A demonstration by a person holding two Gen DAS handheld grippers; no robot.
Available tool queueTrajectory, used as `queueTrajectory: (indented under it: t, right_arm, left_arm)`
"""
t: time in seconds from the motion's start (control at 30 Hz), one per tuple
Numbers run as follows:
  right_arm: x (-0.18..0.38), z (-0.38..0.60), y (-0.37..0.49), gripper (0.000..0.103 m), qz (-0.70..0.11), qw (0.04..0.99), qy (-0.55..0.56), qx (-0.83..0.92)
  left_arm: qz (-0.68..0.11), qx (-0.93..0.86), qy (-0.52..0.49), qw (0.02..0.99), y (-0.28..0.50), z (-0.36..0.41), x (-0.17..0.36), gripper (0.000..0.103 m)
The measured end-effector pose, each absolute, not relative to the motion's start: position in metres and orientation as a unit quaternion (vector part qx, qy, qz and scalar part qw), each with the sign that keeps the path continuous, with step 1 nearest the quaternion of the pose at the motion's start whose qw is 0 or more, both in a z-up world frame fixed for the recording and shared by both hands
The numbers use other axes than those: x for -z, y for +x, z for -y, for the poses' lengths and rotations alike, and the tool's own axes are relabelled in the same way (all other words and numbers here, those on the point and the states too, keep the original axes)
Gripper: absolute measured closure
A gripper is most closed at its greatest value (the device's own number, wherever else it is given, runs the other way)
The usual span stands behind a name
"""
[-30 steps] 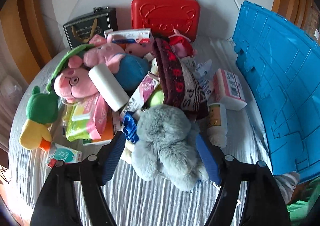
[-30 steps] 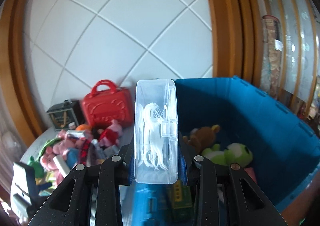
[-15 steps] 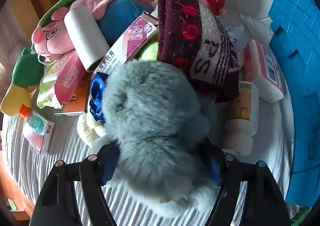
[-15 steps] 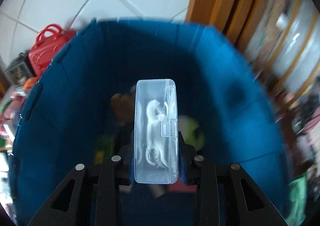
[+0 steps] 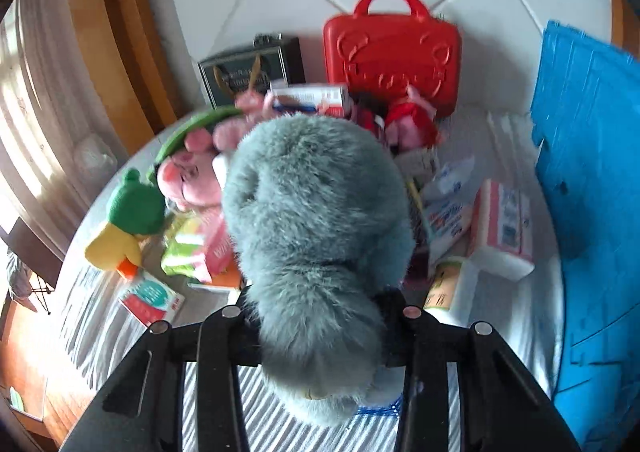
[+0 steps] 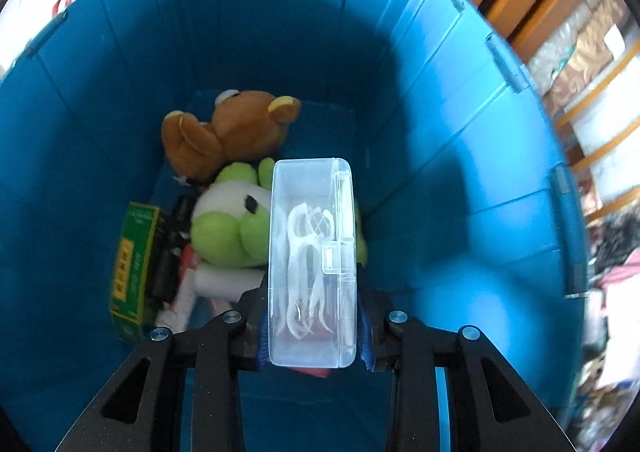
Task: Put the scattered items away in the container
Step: 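Carry the grey plush and floss box into the blue crate and open both tools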
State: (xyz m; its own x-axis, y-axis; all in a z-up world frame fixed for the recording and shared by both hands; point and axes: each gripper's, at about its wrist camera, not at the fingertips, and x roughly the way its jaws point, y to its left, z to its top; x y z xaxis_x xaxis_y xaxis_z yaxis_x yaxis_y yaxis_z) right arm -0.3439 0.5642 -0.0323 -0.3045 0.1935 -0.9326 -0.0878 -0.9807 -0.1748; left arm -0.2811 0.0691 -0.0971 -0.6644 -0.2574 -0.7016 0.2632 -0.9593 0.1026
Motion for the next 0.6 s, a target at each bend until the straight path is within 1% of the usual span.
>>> queueTrajectory:
  t: [0.07, 0.13, 0.17, 0.2, 0.3, 0.4, 0.47, 0.5, 0.57, 0.6]
  right_arm:
    - [0.031, -0.565, -0.339, 0.069, 0.055, 0.083, -0.585, -0.805]
    - [0.026, -0.569, -0.334, 0.058, 0.049, 0.083, -0.583, -0.807]
    - [0.019, -0.571, -0.330, 0.044, 0.049, 0.088, -0.574, -0.813]
    - [0.014, -0.572, -0.327, 0.034, 0.055, 0.091, -0.568, -0.816]
    - [0.002, -0.572, -0.315, 0.033, 0.062, 0.085, -0.553, -0.827]
    - [-0.010, -0.571, -0.299, 0.031, 0.059, 0.074, -0.534, -0.840]
    - [-0.016, -0.570, -0.288, 0.030, 0.057, 0.068, -0.523, -0.848]
    - [-0.018, -0.570, -0.281, 0.027, 0.056, 0.064, -0.517, -0.852]
    - [-0.022, -0.569, -0.267, 0.023, 0.056, 0.061, -0.505, -0.859]
    - [-0.024, -0.569, -0.261, 0.022, 0.054, 0.059, -0.500, -0.862]
  left_arm:
    - [0.002, 0.932, 0.336, 0.134, -0.271, -0.082, 0.054, 0.065]
    - [0.008, 0.950, 0.288, 0.119, -0.255, -0.100, 0.015, 0.065]
    - [0.010, 0.958, 0.266, 0.109, -0.248, -0.110, -0.004, 0.065]
    - [0.011, 0.966, 0.241, 0.095, -0.241, -0.122, -0.025, 0.065]
    - [0.009, 0.982, 0.183, 0.048, -0.220, -0.157, -0.075, 0.065]
    - [0.010, 0.988, 0.153, 0.001, -0.210, -0.199, -0.106, 0.065]
    - [0.013, 0.988, 0.147, -0.040, -0.204, -0.231, -0.117, 0.065]
    - [0.016, 0.987, 0.149, -0.061, -0.202, -0.250, -0.120, 0.065]
    - [0.030, 0.982, 0.163, -0.093, -0.201, -0.282, -0.117, 0.065]
    - [0.037, 0.978, 0.175, -0.110, -0.207, -0.299, -0.115, 0.065]
